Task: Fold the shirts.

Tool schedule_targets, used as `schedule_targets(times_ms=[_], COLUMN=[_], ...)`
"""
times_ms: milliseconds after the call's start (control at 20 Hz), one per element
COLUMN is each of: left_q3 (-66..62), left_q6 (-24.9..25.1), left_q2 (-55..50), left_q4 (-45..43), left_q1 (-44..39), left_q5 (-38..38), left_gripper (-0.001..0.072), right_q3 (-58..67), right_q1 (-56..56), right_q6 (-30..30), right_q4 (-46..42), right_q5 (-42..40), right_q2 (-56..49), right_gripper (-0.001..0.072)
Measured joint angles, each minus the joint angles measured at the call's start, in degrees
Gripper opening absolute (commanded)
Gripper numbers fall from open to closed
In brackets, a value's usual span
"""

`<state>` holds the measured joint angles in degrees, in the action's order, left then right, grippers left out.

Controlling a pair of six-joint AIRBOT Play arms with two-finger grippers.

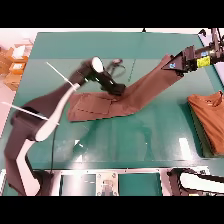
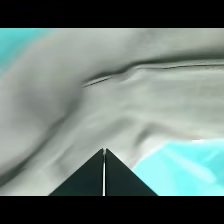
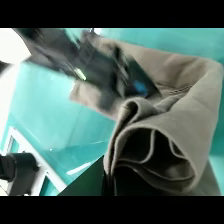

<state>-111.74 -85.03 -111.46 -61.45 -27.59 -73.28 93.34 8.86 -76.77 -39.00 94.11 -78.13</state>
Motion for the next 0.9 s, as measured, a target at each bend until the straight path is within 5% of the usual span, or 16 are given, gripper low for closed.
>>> schedule_targets(times_ms=[300,650,750,900], left_q3=[-0.1,13.2,16.3,19.4], left_q6=[-1.8,-2.1,-1.5,0.0], left_q2=[9.8,23.4,25.8,27.8], left_q4=[-17.4,-27.0,-28.1,-28.1], left_q1=[10.8,26.2,30.6,36.3], left_q5=[-15.5,-18.4,-17.8,-17.0], left_gripper=[0.0027,0.0027,0.0027,0.0027], right_q3=[-0.2,-0.7,-0.5,0.7], right_q1=[-13.8,-41.4,-48.9,-55.7], right_q6=[-5.5,-9.4,-9.7,-8.1], right_q4=[0.5,-0.6,0.3,0.0], right_q5=[-9.0,-38.4,-49.9,-60.5], right_q2=[-0.6,-14.3,-20.8,-28.4], right_gripper=[0.0014,0.0029,0.0460,0.0487])
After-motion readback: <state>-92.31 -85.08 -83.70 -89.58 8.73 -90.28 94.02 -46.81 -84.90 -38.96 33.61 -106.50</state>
